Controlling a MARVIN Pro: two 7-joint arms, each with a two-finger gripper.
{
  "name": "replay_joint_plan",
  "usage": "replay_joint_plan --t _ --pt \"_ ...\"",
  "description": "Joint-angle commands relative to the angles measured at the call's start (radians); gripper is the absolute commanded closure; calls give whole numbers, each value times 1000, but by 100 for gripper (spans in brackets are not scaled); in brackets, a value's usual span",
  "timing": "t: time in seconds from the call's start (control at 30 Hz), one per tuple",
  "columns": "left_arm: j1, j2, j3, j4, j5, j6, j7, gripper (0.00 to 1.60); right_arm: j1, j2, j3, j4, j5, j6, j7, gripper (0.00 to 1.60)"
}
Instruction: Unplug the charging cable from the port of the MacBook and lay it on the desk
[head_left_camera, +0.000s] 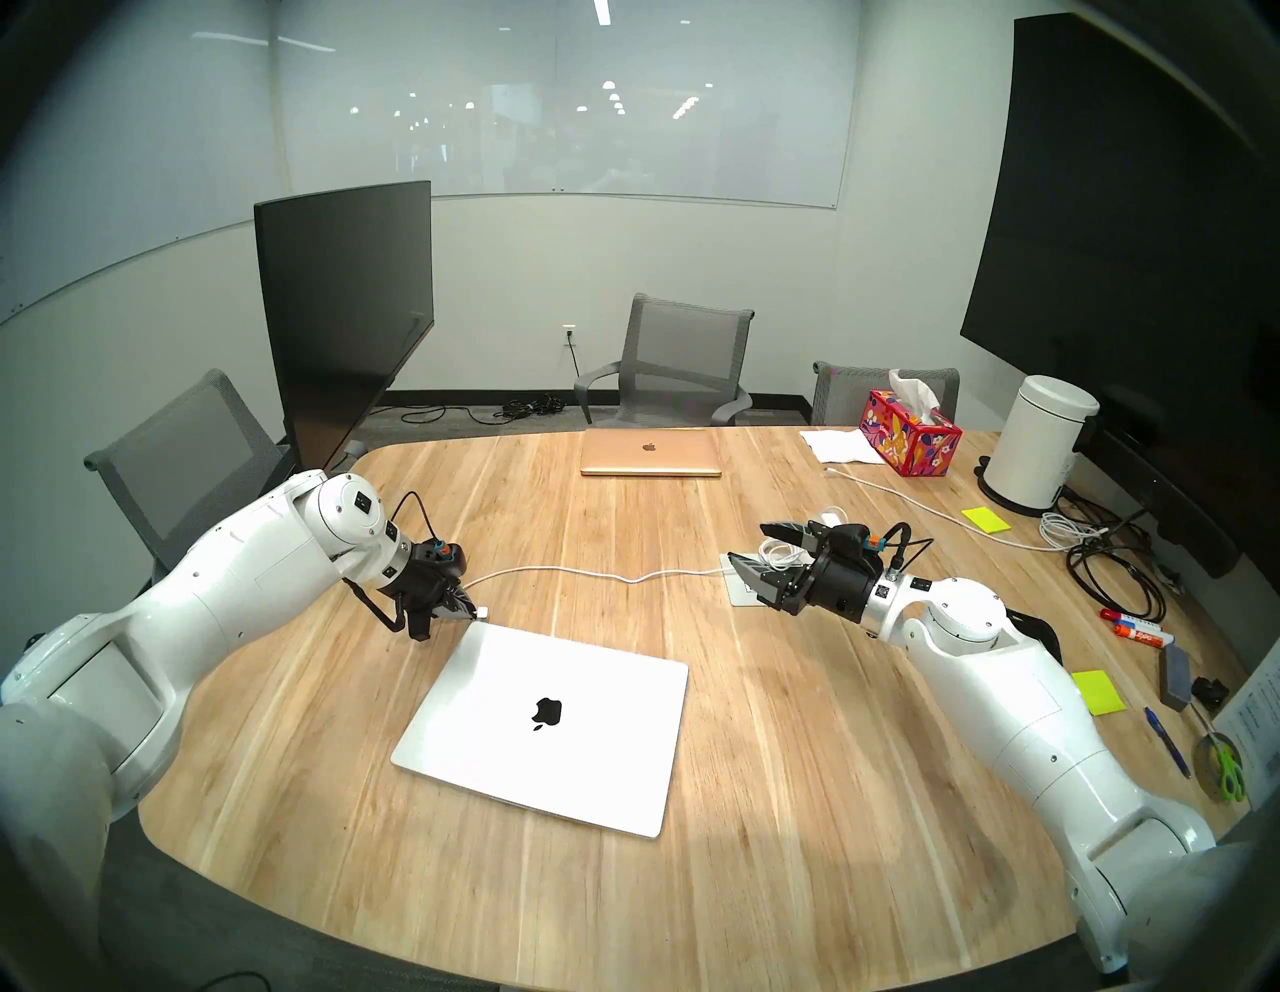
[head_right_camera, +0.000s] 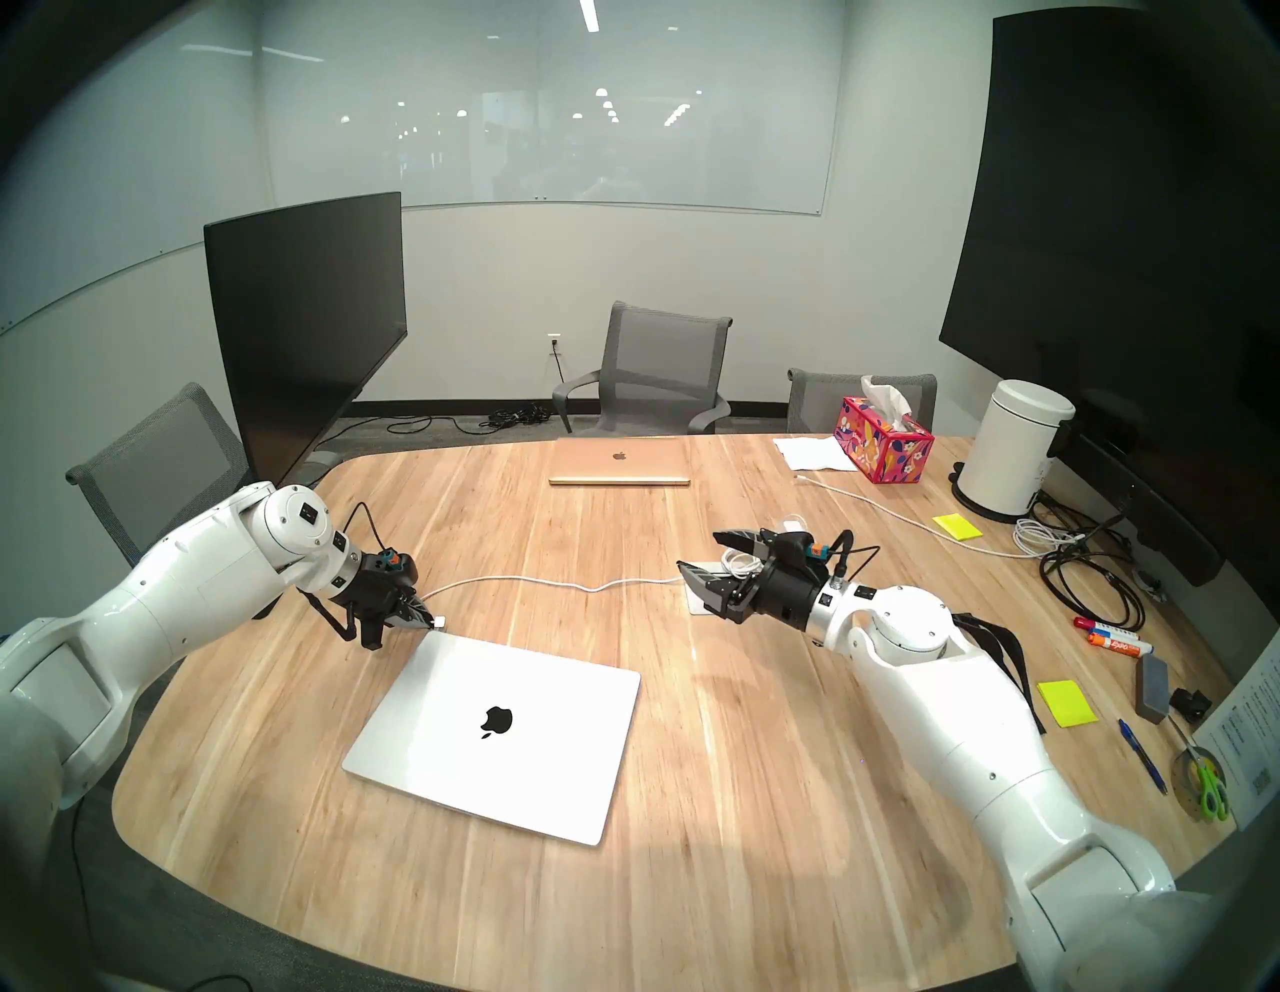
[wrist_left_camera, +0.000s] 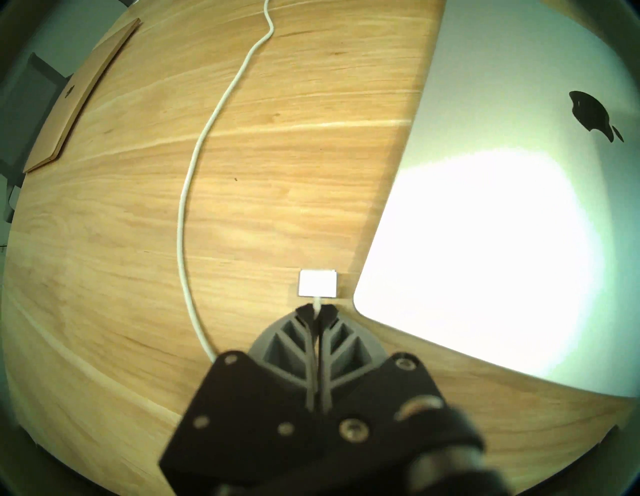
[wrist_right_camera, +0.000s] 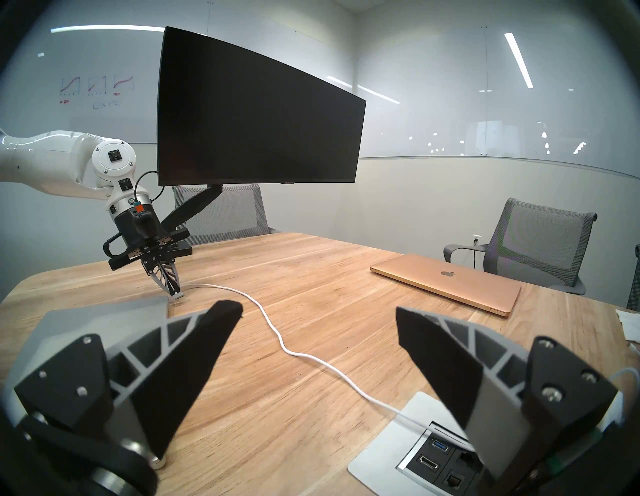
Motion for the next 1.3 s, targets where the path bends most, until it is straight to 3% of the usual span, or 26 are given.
replay_joint_plan --t 0.0,0.6,0.67,0.77,1.0,1.2,1.27 --pt "-52 -41 -8 17 6 -6 3 160 14 1 7 -15 4 1 0 0" --pt "-84 -96 -18 74 26 21 13 160 13 1 7 -16 4 2 -1 0" --pt "-85 -100 -18 82 25 25 10 131 13 1 7 -16 4 2 -1 0" --pt "-87 -108 -18 94 25 25 10 108 13 1 7 -16 4 2 -1 0" --pt "-82 -112 -18 99 22 29 10 92 13 1 7 -16 4 2 -1 0" --pt "-80 -110 -18 101 15 29 4 92 13 1 7 -17 4 2 -1 0" --pt "-78 -110 -19 100 14 30 4 86 13 1 7 -17 4 2 -1 0"
